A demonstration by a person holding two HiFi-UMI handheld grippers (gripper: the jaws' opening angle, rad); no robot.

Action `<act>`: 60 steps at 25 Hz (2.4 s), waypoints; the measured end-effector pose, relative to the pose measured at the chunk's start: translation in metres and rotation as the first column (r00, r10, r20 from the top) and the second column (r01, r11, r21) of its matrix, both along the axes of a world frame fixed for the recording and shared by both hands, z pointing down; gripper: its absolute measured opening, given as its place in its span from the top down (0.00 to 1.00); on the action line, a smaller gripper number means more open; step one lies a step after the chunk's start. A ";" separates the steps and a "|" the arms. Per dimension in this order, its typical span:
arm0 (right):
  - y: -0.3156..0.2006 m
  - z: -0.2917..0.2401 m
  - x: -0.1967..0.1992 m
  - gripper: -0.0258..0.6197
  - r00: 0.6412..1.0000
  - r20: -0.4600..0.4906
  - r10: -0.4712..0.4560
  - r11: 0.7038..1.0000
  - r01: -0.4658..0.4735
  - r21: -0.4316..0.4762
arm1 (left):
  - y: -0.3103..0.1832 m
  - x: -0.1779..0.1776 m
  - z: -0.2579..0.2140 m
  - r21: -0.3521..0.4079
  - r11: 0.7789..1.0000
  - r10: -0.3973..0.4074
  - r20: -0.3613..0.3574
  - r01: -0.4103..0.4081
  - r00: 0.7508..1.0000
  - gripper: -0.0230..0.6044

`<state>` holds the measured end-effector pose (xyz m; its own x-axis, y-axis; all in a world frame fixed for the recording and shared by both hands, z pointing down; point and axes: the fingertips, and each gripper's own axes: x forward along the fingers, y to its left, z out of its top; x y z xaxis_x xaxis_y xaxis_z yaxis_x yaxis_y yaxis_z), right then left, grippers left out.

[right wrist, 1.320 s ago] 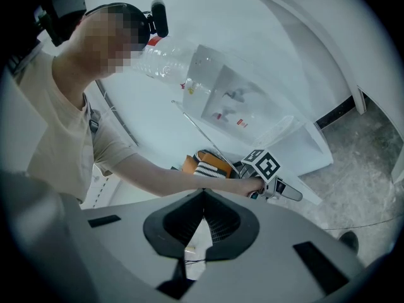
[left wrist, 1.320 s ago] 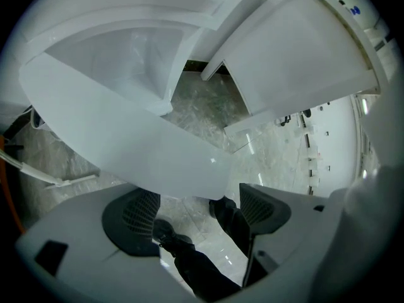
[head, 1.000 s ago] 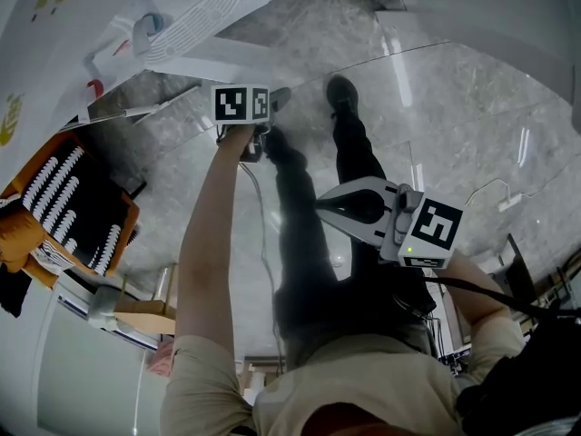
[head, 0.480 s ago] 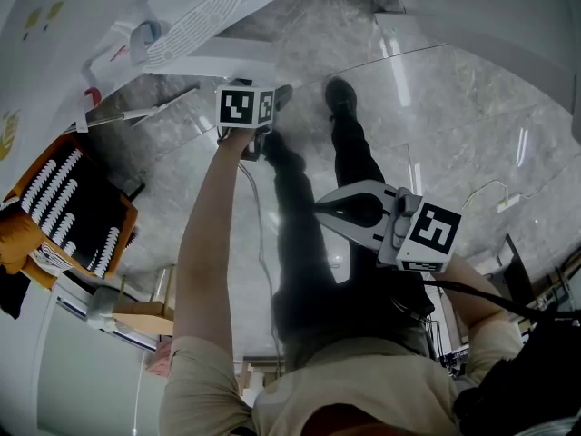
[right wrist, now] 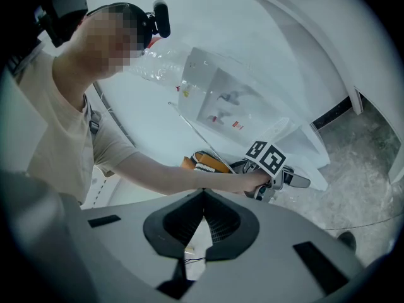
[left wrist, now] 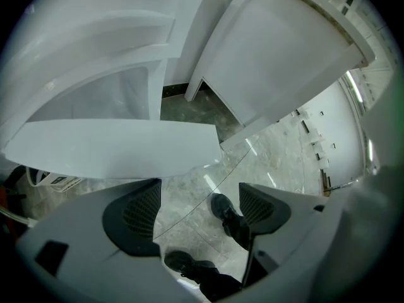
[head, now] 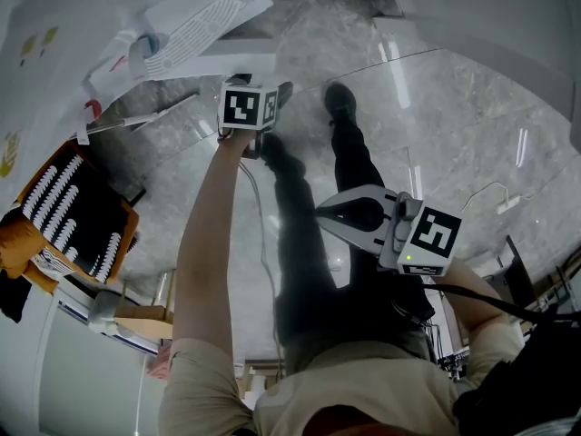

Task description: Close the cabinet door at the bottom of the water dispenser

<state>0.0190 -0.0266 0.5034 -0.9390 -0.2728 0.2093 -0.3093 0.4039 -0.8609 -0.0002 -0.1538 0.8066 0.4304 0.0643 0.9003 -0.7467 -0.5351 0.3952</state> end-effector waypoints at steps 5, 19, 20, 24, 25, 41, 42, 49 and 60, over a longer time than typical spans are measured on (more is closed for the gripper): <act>-0.002 0.001 0.001 0.94 1.000 -0.002 0.002 1.000 -0.002 0.002 | -0.015 -0.004 -0.001 0.035 0.999 -0.019 0.021 0.018 1.000 0.39; -0.005 0.004 0.011 0.94 1.000 -0.006 0.004 1.000 -0.004 -0.010 | -0.043 -0.004 -0.002 0.091 0.995 -0.050 0.028 0.047 0.998 0.39; -0.006 0.004 0.012 0.94 1.000 -0.006 0.003 1.000 -0.003 -0.010 | -0.045 -0.003 -0.002 0.095 0.994 -0.051 0.028 0.048 0.998 0.39; -0.007 0.005 0.013 0.94 1.000 -0.006 0.005 1.000 -0.005 -0.010 | -0.055 -0.007 -0.003 0.126 0.990 -0.063 0.033 0.059 0.997 0.39; -0.007 0.005 0.014 0.94 1.000 -0.007 0.006 1.000 -0.006 -0.010 | -0.058 -0.009 -0.003 0.136 0.989 -0.070 0.035 0.065 0.997 0.39; -0.012 0.012 0.024 0.94 0.999 -0.026 0.025 1.000 -0.025 -0.019 | -0.086 -0.018 -0.003 0.222 0.971 -0.103 0.054 0.089 0.993 0.39; -0.012 0.012 0.024 0.94 0.999 -0.027 0.026 0.999 -0.027 -0.018 | -0.087 -0.018 -0.003 0.225 0.970 -0.106 0.054 0.092 0.993 0.39; -0.015 0.014 0.028 0.94 0.999 -0.035 0.036 0.999 -0.036 -0.015 | -0.095 -0.022 -0.002 0.245 0.964 -0.123 0.056 0.105 0.991 0.39; -0.017 0.017 0.032 0.94 0.998 -0.042 0.049 0.999 -0.049 -0.016 | -0.109 -0.032 -0.001 0.277 0.953 -0.146 0.074 0.120 0.987 0.39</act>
<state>0.0511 -0.0435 0.5208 -0.9150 -0.3142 0.2530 -0.3639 0.3725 -0.8537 -0.0319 -0.2633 0.8058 0.3323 -0.2393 0.9123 -0.8448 -0.5055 0.1751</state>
